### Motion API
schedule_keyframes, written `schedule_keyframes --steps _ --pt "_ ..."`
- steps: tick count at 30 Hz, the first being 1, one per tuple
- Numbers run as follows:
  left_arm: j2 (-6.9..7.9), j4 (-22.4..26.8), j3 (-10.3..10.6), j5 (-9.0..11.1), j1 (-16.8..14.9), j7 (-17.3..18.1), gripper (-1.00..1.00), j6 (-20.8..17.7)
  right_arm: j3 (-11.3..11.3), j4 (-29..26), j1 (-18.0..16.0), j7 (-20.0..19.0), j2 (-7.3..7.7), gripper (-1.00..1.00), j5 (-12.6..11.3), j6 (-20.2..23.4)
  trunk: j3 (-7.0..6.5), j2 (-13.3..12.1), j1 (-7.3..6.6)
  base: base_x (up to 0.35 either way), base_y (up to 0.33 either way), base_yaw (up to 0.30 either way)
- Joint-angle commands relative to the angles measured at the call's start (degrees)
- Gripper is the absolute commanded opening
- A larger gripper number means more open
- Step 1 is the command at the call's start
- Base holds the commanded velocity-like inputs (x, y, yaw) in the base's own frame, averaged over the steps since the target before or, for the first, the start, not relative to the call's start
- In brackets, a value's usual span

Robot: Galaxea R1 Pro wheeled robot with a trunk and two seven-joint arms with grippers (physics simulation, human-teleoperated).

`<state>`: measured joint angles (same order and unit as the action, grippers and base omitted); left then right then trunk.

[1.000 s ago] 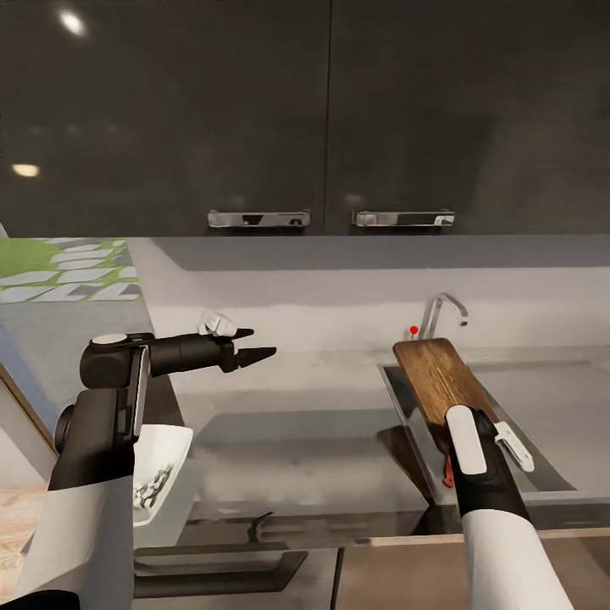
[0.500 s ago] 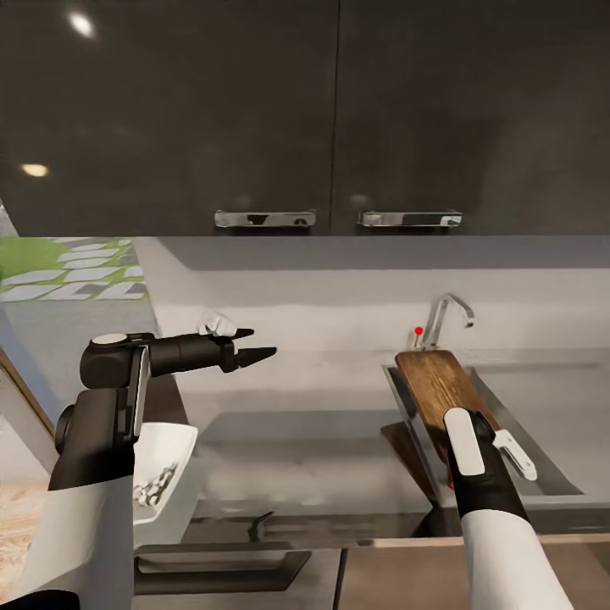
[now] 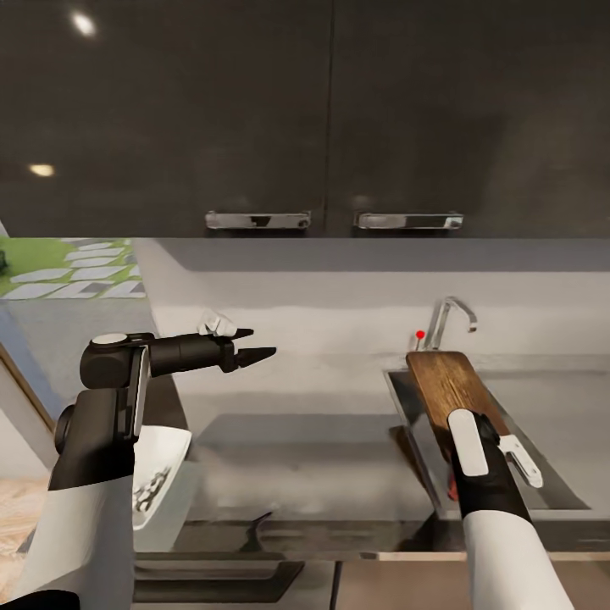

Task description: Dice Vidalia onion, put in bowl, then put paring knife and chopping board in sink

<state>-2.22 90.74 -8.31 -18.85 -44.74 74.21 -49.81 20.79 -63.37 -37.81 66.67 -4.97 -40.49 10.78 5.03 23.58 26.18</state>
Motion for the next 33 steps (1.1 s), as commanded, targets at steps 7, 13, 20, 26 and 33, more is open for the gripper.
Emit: schedule_keyframes --steps 7,13,20,26,33 --pt "-0.06 0.05 -0.13 -0.57 -0.08 0.59 1.00 -0.55 1.54 -0.08 -0.07 0.22 -0.04 -1.00 -0.11 0.60 0.13 0.14 0.04 0.016 -0.023 -0.012" --pt "-0.06 0.05 -0.13 -0.57 -0.08 0.59 1.00 -0.55 1.61 -0.08 -0.07 0.25 -0.04 -1.00 -0.11 0.58 0.13 0.14 0.04 0.001 -0.001 -0.203" --pt "-0.06 0.05 -0.12 -0.57 -0.08 0.58 1.00 -0.55 1.66 2.54 -0.07 0.14 -0.04 -1.00 -0.11 0.44 0.13 0.14 0.04 0.000 -0.046 -0.064" --pt "-0.06 0.05 -0.12 -0.57 -0.08 0.59 1.00 -0.55 1.81 5.46 -0.07 -0.07 0.14 -1.00 -0.13 0.29 0.13 0.14 0.04 0.000 -0.016 -0.002" --pt "-0.07 0.05 -0.13 -0.57 -0.08 0.58 1.00 -0.55 1.82 5.96 -0.07 -0.60 0.21 -1.00 -0.19 0.23 0.13 0.14 0.04 0.000 -0.001 0.000"
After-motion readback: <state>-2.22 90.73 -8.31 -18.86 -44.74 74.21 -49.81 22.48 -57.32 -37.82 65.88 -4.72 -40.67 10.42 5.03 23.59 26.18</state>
